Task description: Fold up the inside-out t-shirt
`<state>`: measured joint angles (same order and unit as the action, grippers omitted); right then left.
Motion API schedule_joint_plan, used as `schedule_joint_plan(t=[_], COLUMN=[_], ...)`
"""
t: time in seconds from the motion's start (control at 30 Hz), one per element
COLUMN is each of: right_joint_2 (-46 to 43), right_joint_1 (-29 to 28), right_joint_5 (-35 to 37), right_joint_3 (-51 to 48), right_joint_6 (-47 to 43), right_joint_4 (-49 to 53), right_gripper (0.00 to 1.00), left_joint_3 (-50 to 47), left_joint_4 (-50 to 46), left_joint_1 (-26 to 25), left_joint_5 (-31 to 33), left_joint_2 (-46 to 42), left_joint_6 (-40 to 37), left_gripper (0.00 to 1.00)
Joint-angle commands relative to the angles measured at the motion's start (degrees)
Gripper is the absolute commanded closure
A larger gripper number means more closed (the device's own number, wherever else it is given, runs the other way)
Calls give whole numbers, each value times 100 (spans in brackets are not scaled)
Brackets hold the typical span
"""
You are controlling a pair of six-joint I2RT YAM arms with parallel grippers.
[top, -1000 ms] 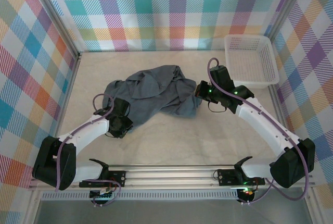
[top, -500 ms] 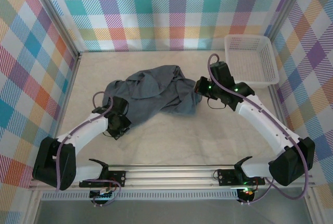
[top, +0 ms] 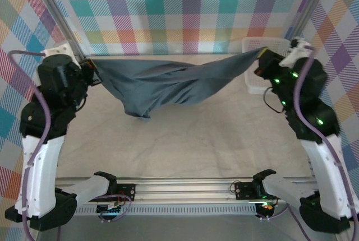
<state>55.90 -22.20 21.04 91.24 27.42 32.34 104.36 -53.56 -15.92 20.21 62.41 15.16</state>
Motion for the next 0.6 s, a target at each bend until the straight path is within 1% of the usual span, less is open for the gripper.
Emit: schedule_joint_plan(t=[0.0, 0.07, 0.17, 0.27, 0.4, 0.47, 0.57], right_joint_2=[-216, -216, 65, 637, 1257, 1494, 1827], right_joint_1=[-2, -4, -4, -4, 87, 181, 370], right_joint_5=[375, 366, 394, 427, 341, 324, 195], right_joint_3=[250, 372, 574, 769, 397, 70, -426], right_joint_6=[-630, -751, -928, -940, -865, -803, -677], right_joint_4=[-309, -307, -90, 417, 526, 433, 280], right_gripper=[100, 100, 100, 100, 100, 100, 100], left_joint_3=[370, 468, 440, -8, -1276, -1840, -2298], left_joint_4=[-43, 6, -139, -69, 918, 1645, 2462], left_joint_1=[54, 50, 54, 78, 333, 471, 707], left_joint_5=[-195, -388, -456, -536, -970, -1169, -1355], left_joint_2=[8, 56, 358, 750, 1225, 1552, 2295], left_joint_6=[-671, -644, -393, -64, 268, 311, 501], left_gripper=[100, 100, 100, 100, 100, 100, 100])
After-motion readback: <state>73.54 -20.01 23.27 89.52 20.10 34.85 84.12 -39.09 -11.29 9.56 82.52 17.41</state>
